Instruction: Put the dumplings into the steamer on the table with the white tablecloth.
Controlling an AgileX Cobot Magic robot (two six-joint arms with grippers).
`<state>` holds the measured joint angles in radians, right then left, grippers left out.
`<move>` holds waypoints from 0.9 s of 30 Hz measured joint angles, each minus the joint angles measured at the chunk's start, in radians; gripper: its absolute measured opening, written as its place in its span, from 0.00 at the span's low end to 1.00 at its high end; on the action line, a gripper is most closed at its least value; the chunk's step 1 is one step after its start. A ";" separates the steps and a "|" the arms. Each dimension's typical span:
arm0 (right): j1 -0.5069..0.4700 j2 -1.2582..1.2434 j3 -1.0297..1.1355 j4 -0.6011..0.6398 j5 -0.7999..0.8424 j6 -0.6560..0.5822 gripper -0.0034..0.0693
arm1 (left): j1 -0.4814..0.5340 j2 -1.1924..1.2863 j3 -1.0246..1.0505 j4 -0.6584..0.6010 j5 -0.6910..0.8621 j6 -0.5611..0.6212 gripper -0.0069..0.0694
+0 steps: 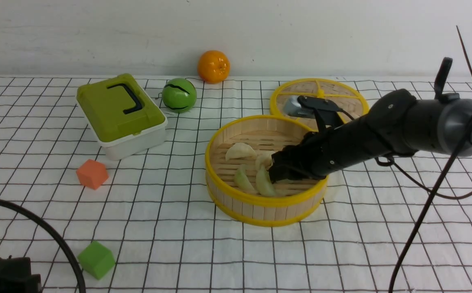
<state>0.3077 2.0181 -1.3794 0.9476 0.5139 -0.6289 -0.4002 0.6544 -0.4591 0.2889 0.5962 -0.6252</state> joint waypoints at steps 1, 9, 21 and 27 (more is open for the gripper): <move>0.000 0.000 0.000 0.000 0.000 0.000 0.56 | 0.000 0.000 0.000 0.000 0.002 0.000 0.21; 0.000 -0.005 0.000 0.006 0.001 -0.001 0.76 | 0.000 0.000 0.000 -0.001 0.008 0.000 0.21; 0.000 -0.212 0.000 -0.180 -0.026 0.000 0.68 | 0.000 0.000 0.000 -0.001 0.010 0.000 0.21; 0.000 -0.478 0.000 -0.438 0.068 0.104 0.33 | 0.000 0.000 0.000 -0.001 0.010 0.000 0.22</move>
<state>0.3081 1.5404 -1.3794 0.5094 0.5815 -0.5249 -0.4002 0.6544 -0.4591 0.2877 0.6064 -0.6252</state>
